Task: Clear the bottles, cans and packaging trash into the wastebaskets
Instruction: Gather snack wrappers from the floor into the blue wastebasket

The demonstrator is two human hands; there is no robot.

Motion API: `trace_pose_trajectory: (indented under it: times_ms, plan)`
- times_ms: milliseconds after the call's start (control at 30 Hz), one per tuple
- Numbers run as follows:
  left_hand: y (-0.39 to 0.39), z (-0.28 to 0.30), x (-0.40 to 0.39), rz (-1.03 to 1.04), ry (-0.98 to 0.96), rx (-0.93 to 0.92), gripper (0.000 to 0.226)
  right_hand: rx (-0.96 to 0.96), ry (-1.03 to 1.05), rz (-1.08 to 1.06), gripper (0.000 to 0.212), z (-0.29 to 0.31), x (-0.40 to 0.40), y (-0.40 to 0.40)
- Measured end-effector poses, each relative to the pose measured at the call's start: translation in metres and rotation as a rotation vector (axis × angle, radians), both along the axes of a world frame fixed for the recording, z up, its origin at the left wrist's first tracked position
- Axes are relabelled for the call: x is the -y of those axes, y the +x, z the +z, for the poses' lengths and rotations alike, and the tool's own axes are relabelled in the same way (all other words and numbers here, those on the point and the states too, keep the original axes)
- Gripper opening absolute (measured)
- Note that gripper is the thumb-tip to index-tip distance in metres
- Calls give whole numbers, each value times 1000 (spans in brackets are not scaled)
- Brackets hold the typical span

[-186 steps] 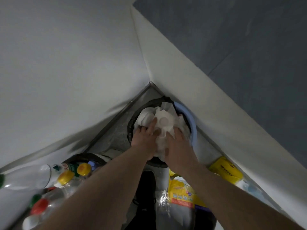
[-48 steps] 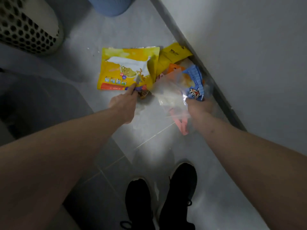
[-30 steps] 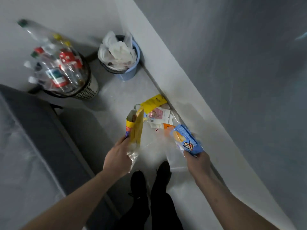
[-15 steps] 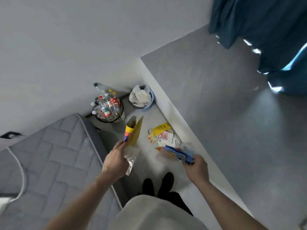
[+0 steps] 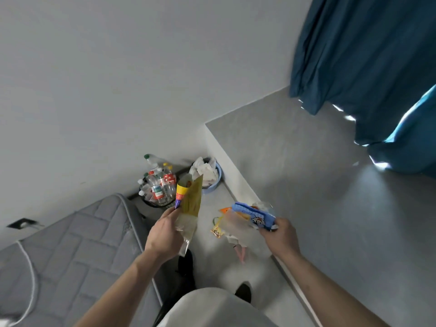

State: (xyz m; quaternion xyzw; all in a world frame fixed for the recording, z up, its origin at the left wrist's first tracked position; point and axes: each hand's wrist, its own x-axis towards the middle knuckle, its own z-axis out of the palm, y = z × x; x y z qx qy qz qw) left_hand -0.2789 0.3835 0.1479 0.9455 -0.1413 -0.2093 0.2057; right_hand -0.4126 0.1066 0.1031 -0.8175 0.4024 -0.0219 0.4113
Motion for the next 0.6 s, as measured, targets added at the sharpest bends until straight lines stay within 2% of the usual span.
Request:
trace_pose_trajectory:
  times_ms: [267, 400, 500, 600]
  plan:
    - [99, 11, -15, -106, -42, 16, 62, 40, -12, -71, 12, 2, -29, 81]
    - [150, 8, -26, -152, -37, -25, 67, 25, 2, -124, 13, 0, -46, 117]
    - [182, -1, -33, -171, -36, -58, 70, 56, 17, -161, 36, 9, -57, 129]
    - [206, -8, -30, -146, -47, -74, 64, 73, 24, -182, 39, 14, -61, 136]
